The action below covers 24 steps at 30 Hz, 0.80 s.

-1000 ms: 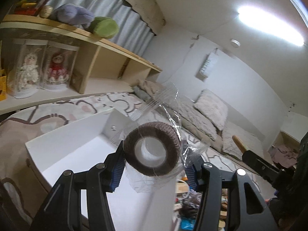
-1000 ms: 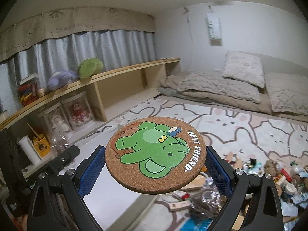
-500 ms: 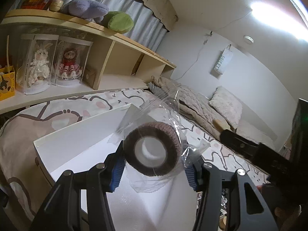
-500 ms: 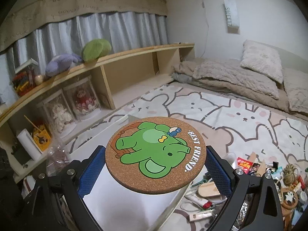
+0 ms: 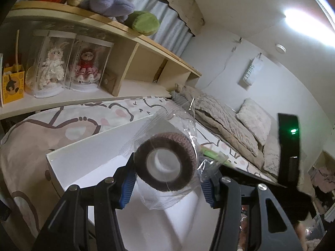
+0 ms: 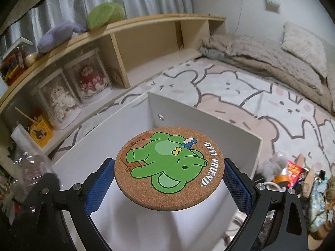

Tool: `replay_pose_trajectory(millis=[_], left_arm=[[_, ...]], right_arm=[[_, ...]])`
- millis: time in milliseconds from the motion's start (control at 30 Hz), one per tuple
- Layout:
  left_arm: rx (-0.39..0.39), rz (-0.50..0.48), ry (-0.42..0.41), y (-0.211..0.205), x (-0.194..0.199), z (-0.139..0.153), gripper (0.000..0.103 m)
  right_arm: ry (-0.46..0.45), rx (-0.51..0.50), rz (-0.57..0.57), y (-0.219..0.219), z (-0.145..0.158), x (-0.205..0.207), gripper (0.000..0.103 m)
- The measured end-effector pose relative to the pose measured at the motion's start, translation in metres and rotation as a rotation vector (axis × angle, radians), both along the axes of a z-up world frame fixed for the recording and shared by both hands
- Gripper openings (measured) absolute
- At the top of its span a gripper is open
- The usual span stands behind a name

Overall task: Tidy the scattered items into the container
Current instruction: 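Carry the tape roll and coaster over the white box with both tools, then open the right tool to drop the coaster while the left tool drops the tape roll into the box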

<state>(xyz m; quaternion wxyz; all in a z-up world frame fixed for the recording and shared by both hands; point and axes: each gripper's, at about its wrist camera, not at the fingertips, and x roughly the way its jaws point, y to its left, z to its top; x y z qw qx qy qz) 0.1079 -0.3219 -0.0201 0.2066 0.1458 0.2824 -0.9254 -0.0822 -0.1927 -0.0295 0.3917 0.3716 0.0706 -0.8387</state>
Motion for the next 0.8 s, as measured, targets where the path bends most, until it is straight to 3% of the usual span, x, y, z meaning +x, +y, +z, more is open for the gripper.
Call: replay_pose_trajectory(millis=[233,800], left_arm=[[0.008,0.029,-0.004,-0.009,0.002,-0.003,0.054],[-0.009,0.04,-0.055,-0.006,-0.006,-0.008,0.054]], right_arm=[[-0.087,-0.003,0.016,-0.01,-0.022,-0.011,0.103],[-0.092,-0.101,-0.084,0.043,-0.001,-0.008,0.103]])
